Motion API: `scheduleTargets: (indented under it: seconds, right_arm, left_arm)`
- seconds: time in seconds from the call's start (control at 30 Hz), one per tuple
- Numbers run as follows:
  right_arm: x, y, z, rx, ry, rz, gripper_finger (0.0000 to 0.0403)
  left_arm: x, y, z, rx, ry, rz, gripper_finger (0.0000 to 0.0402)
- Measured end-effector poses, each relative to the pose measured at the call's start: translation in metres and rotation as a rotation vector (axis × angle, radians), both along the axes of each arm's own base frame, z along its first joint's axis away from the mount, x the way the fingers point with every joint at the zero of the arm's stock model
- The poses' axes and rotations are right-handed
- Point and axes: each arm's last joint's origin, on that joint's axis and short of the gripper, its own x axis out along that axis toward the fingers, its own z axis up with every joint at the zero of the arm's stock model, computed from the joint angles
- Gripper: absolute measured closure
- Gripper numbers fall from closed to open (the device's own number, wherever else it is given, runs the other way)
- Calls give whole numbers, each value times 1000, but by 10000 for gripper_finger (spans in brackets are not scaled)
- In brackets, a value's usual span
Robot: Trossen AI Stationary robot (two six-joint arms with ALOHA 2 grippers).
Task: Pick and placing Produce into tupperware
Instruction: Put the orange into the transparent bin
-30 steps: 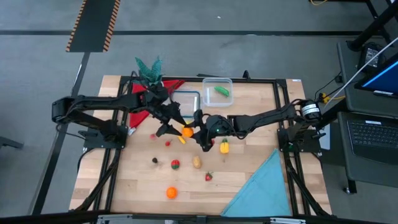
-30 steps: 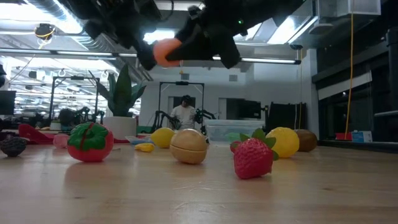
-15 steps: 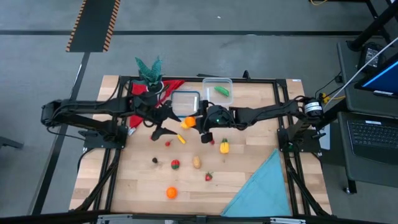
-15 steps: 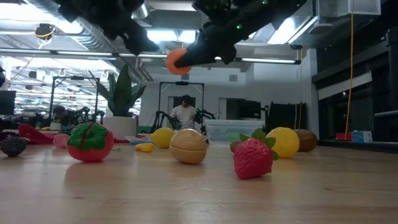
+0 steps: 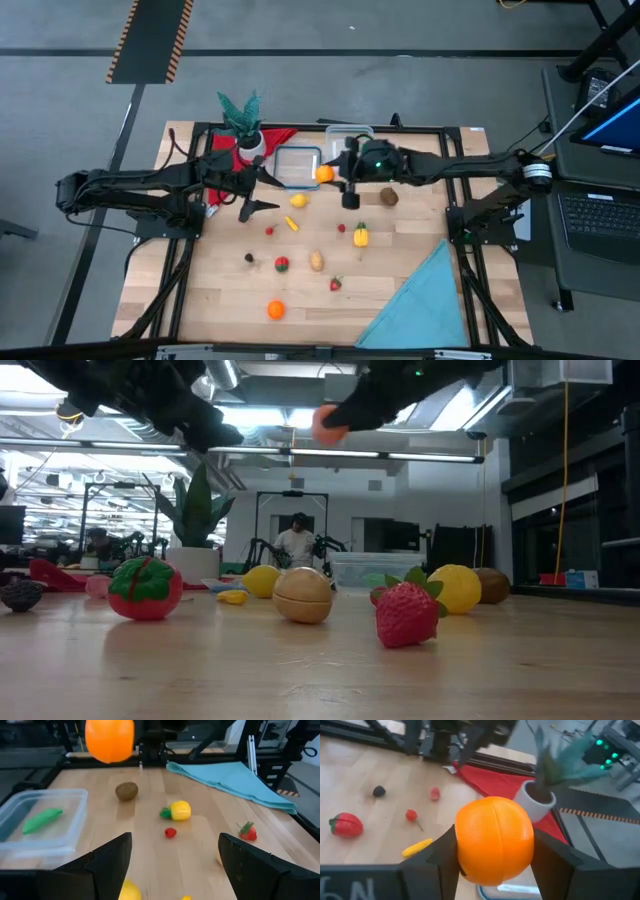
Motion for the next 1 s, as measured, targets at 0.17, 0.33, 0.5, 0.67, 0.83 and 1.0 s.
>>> scheduleTargets:
  seconds: [0.17, 0.33, 0.5, 0.67, 0.83, 1.0]
  right_arm:
    - [-34, -6, -3, 16, -44, -41, 209]
    - [-64, -4, -9, 12, -150, -58, 207]
    - [-89, -2, -24, 22, -231, -75, 210]
    - [-106, 2, -38, 59, -296, -85, 210]
    - [-114, 0, -53, 64, -292, -171, 206]
    - [-119, -5, -64, 73, -270, -274, 211]
  left_arm:
    - [-2, 0, 1, 2, -6, 0, 113]
    - [-2, 1, 1, 12, -6, 33, 113]
    - [-2, 2, 1, 11, -6, 43, 113]
    - [-2, 2, 1, 11, -4, 58, 113]
    - [-2, 2, 1, 11, -3, 58, 113]
    - [-2, 2, 1, 11, -3, 59, 113]
